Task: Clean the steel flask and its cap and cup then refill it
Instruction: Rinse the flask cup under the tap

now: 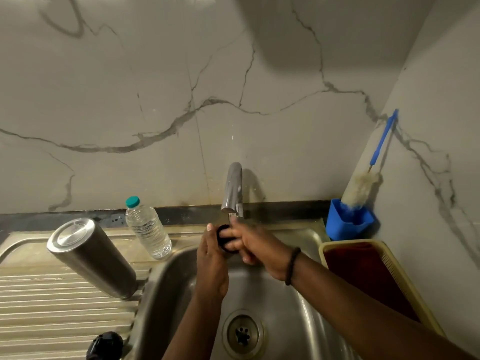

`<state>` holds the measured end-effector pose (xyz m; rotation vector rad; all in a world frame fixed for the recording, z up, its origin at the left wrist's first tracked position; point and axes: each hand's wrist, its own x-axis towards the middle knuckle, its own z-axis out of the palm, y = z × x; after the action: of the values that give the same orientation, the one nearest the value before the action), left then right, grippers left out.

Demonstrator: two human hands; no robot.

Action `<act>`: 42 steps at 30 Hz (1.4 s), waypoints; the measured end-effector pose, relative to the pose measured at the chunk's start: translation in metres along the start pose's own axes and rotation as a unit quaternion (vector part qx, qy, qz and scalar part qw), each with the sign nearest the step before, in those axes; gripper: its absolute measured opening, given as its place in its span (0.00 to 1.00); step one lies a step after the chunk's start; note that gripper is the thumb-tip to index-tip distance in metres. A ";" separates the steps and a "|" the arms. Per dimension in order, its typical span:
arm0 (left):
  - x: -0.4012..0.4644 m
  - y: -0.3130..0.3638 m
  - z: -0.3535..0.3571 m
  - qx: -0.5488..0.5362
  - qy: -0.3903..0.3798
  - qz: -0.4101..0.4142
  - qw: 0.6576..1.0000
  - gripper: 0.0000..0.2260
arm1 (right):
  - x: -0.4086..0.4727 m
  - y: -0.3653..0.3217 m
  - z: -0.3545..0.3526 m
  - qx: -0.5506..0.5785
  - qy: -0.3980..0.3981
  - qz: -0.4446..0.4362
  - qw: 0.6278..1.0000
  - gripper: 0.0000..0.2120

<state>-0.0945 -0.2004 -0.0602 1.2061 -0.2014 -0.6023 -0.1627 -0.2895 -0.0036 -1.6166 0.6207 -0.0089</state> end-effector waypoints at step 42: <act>0.014 0.006 -0.015 0.169 -0.046 -0.098 0.980 0.12 | -0.011 0.021 0.012 -0.299 0.005 -0.133 0.945 0.27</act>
<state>-0.0738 -0.1948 -0.0620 1.5390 -0.2728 -0.8212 -0.1759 -0.2748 -0.0206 -2.2846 0.4243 -0.0302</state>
